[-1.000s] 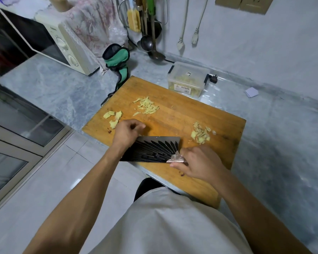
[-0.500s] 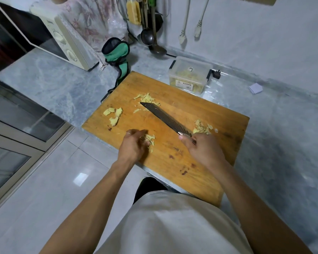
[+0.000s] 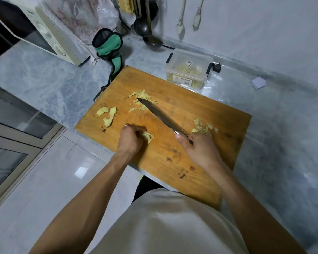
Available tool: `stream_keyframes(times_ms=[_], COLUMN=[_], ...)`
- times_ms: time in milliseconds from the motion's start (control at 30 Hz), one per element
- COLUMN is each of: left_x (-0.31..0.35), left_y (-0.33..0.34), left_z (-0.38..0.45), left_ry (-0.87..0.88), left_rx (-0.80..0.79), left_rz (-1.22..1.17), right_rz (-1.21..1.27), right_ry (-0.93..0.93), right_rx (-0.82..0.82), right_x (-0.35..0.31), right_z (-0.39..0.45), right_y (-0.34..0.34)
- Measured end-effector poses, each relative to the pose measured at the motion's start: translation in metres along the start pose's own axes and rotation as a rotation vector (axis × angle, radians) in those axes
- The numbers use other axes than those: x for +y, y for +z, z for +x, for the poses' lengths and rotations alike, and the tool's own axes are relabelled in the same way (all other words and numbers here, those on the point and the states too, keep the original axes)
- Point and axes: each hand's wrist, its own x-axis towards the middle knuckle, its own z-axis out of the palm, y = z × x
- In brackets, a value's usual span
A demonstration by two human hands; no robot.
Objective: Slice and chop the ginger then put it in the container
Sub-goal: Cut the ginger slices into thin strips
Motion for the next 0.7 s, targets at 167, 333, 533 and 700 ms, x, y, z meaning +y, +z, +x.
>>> stream_keyframes(times_ms=[167, 333, 533, 700], left_x=[0.016, 0.026, 0.020, 0.006], left_y=[-0.008, -0.021, -0.028, -0.031], left_z=[0.043, 0.086, 0.087, 0.061], left_ry=[0.020, 0.024, 0.082, 0.118], left_rx=[0.038, 0.086, 0.031, 0.117], left_rz=[-0.072, -0.074, -0.192, -0.262], right_rz=[-0.013, 0.029, 0.086, 0.082], right_ry=[-0.010, -0.015, -0.027, -0.033], right_rx=[0.010, 0.056, 0.073, 0.092], right_x=[-0.003, -0.010, -0.013, -0.010], right_z=[0.012, 0.021, 0.028, 0.028], right_y=[-0.007, -0.017, -0.024, -0.021])
